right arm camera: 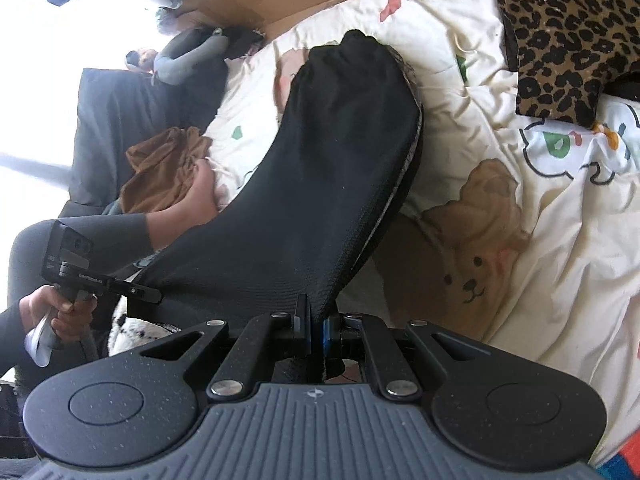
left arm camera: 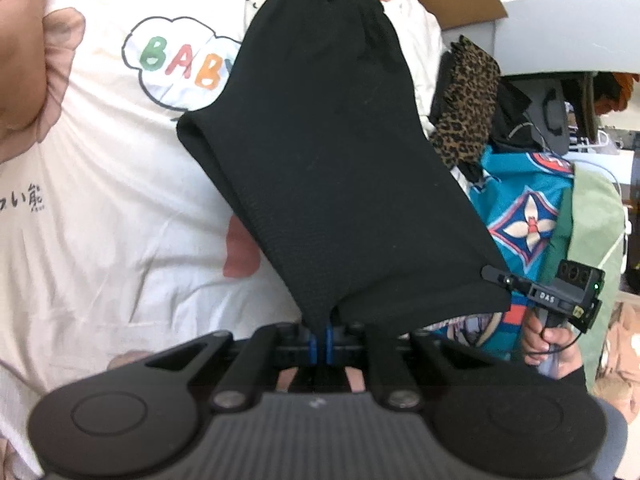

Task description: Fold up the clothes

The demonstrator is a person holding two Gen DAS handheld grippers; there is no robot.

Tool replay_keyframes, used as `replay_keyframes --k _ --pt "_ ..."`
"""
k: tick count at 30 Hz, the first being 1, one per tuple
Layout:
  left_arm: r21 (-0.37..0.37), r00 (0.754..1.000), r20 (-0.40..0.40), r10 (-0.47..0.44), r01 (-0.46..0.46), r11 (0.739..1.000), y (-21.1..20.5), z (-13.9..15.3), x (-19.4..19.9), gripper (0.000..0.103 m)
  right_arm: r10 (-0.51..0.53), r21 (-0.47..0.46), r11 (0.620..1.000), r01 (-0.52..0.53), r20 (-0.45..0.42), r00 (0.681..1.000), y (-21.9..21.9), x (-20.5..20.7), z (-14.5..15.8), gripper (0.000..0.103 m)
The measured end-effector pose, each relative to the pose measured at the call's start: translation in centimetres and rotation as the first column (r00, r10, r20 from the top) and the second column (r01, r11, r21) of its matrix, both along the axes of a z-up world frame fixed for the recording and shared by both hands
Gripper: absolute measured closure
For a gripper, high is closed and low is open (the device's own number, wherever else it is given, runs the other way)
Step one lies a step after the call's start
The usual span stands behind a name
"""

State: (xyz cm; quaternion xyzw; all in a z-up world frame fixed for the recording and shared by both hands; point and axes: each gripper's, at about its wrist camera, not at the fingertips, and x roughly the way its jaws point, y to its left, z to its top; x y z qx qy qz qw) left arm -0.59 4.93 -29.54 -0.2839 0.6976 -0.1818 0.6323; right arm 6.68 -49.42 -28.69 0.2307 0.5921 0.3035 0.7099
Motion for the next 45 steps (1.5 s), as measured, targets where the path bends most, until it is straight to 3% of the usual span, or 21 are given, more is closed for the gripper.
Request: replay_keyframes --k 6,15,33,45 --pt "0.014 0.999 -0.033 -0.030 0.031 0.999 -0.7 -0.2 -0.7 0.099 0.020 0.004 1.000 -0.020 -0.010 1.000 0.3 -1.5 1.2 0.100" --pt "0.022 0.997 -0.076 0.000 0.002 1.000 0.3 -2.7 0.2 0.099 0.002 0.012 1.000 -0.002 -0.030 1.000 1.1 -1.1 -0.9 0.100" --pt "0.041 0.999 -0.023 0.048 -0.047 0.998 1.5 -5.8 7.6 0.099 -0.052 0.033 0.998 0.049 0.090 0.995 3.1 6.3 -3.5 0.099" --pt "0.069 0.997 0.062 0.055 -0.059 0.996 0.8 -7.7 14.1 0.099 -0.057 -0.033 0.998 0.062 0.122 0.991 4.2 11.7 -5.8 0.099"
